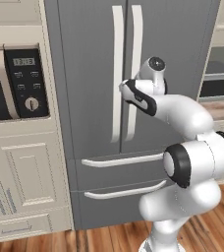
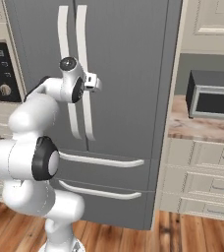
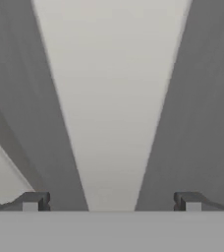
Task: Take the cakes from the fridge and place them on the empty tray on the dining counter.
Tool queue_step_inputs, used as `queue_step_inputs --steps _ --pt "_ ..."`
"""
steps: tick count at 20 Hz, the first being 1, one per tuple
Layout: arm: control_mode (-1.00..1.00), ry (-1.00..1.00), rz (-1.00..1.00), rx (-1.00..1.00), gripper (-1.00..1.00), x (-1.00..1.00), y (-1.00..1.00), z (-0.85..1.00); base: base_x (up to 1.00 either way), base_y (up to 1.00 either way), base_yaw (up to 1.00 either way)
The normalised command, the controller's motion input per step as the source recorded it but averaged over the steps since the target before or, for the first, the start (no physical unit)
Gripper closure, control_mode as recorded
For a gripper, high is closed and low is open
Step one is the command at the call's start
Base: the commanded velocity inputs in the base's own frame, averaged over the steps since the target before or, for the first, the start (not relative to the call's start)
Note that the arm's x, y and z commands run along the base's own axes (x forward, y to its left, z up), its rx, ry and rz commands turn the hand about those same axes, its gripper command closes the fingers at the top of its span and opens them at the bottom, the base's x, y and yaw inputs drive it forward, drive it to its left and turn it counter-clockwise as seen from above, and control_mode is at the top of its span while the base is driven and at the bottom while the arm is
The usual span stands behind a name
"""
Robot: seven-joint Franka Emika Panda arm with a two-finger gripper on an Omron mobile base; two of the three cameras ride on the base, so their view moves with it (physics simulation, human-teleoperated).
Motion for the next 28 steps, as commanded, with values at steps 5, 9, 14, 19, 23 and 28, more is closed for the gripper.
queue_step_inputs --steps 5,9,14,19,23,28 --pt "-1.0 0.0 0.0 0.0 -1.0 0.27 0.01 -0.16 0.0 0.0 0.0" --pt "-1.0 0.0 0.0 0.0 -1.0 0.26 0.0 -0.16 0.0 0.0 0.0" --pt "-1.0 0.0 0.0 0.0 -1.0 0.22 0.0 -0.14 0.0 0.0 0.0" --pt "-1.0 -0.04 0.0 0.0 -1.0 0.23 0.0 -0.27 0.0 0.0 0.0" --pt "-1.0 -0.07 0.0 0.0 -1.0 0.36 0.0 -0.5 0.0 0.0 0.0" --pt "-1.0 -0.05 0.0 0.0 -1.0 0.5 0.0 -0.49 0.0 0.0 0.0"
